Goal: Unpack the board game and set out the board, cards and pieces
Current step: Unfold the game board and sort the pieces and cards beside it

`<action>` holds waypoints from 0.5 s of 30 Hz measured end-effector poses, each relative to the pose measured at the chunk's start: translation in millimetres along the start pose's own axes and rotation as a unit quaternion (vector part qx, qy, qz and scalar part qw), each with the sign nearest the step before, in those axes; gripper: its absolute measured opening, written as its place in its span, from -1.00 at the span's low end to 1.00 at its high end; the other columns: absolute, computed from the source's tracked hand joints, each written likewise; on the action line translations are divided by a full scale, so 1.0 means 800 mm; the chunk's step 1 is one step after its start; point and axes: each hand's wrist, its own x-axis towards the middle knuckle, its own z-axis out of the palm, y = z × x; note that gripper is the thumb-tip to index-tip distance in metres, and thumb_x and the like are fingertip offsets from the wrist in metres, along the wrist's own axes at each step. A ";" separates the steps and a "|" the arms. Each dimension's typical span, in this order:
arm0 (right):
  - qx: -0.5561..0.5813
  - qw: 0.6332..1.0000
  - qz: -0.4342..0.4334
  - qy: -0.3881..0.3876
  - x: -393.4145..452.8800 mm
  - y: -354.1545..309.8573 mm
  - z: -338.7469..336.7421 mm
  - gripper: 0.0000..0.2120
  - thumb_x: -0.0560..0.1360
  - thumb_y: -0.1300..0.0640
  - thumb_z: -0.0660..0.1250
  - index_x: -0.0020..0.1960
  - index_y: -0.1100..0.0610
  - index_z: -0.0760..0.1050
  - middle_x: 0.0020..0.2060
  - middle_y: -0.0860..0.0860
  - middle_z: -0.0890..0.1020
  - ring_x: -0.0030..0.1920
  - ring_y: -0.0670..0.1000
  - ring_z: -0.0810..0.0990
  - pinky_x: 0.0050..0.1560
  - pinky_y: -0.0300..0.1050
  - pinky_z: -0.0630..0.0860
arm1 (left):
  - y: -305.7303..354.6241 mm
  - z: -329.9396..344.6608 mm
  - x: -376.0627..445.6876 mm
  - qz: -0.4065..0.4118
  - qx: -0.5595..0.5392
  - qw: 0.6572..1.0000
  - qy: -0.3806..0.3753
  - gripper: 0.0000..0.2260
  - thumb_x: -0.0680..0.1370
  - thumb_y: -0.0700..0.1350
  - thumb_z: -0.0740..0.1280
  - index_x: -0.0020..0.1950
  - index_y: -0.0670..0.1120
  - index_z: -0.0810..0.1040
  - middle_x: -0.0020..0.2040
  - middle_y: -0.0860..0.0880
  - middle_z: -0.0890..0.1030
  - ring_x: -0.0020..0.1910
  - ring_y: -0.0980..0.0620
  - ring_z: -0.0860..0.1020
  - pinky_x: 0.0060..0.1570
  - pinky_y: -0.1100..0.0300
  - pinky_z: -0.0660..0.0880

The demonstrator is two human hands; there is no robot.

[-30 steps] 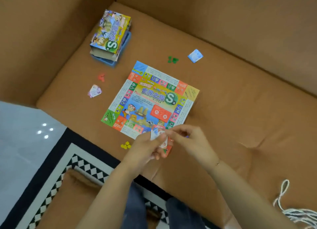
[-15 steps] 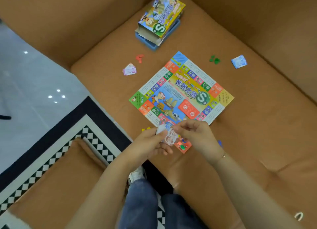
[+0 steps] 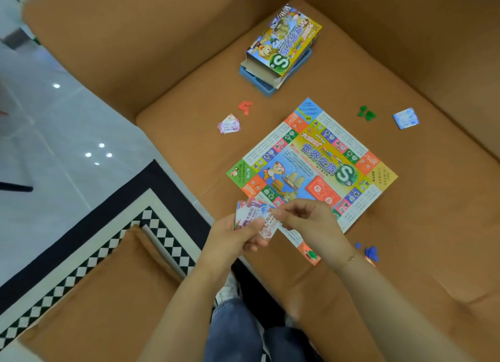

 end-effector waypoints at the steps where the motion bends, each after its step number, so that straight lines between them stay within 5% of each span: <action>1: -0.008 1.000 -0.005 -0.004 0.005 -0.001 0.005 -0.90 0.43 0.18 0.46 -0.16 0.22 0.65 -0.36 0.05 0.57 -0.33 -0.05 0.47 -0.19 -0.14 0.46 | 0.001 -0.004 0.002 0.000 -0.004 1.000 0.003 -0.83 0.52 -0.16 0.37 0.06 -0.22 0.58 -0.29 -0.11 0.66 -0.41 0.11 0.60 -0.43 0.36 0.47; 4: -0.027 0.999 -0.020 -0.012 0.023 -0.002 0.020 -0.89 0.46 0.18 0.43 -0.13 0.24 0.63 -0.31 0.12 0.57 -0.28 -0.01 0.48 -0.14 -0.04 0.49 | 0.005 -0.020 0.009 0.002 -0.019 1.000 0.022 -0.82 0.52 -0.15 0.37 0.08 -0.20 0.57 -0.24 -0.09 0.69 -0.41 0.13 0.60 -0.42 0.36 0.48; 9: -0.057 0.998 -0.032 0.010 0.062 0.003 0.041 -0.88 0.49 0.18 0.39 -0.14 0.23 0.60 -0.38 -0.06 0.52 -0.37 -0.17 0.44 -0.25 -0.34 0.40 | 0.010 -0.066 0.023 0.016 -0.017 0.997 0.078 -0.89 0.56 -0.14 0.33 0.06 -0.11 0.54 -0.12 -0.07 0.71 -0.41 0.14 0.58 -0.42 0.36 0.48; 15: -0.259 0.962 -0.083 -0.010 0.116 0.021 0.084 -0.88 0.50 0.10 0.37 -0.20 0.09 0.55 -0.35 -0.08 0.52 -0.31 -0.10 0.44 -0.27 -0.22 0.33 | 0.011 -0.100 0.044 -0.031 -0.019 0.997 0.067 -0.94 0.58 -0.17 0.30 -0.10 -0.11 0.49 -0.32 -0.03 0.60 -0.53 0.14 0.45 -0.49 0.35 0.43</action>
